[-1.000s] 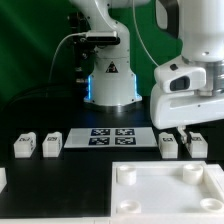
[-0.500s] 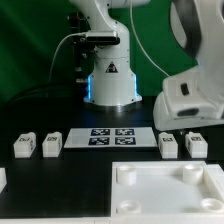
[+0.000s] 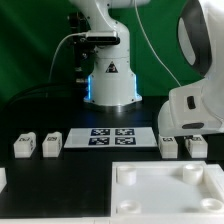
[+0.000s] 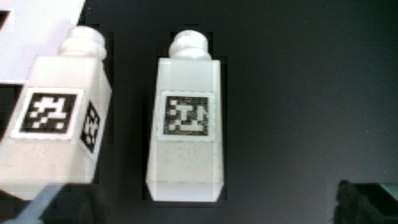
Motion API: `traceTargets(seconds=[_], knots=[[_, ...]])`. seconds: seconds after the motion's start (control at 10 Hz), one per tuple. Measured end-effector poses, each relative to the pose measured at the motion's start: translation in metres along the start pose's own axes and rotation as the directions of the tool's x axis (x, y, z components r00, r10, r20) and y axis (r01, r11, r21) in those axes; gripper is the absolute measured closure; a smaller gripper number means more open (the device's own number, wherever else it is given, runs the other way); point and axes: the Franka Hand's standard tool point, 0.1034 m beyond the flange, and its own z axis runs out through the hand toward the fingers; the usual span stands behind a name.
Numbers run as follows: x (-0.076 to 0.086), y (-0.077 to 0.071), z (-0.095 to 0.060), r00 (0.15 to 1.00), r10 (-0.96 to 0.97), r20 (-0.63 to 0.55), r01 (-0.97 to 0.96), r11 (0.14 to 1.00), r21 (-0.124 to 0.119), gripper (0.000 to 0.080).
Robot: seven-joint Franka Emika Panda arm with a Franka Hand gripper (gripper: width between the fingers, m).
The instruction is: Assemble one leg
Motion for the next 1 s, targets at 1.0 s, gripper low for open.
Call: traceTargets(seconds=[1.0], knots=[[0.005, 0.001, 0.035, 1.0, 0.013, 0.012, -0.013, 1.0, -0.007, 0.0312]])
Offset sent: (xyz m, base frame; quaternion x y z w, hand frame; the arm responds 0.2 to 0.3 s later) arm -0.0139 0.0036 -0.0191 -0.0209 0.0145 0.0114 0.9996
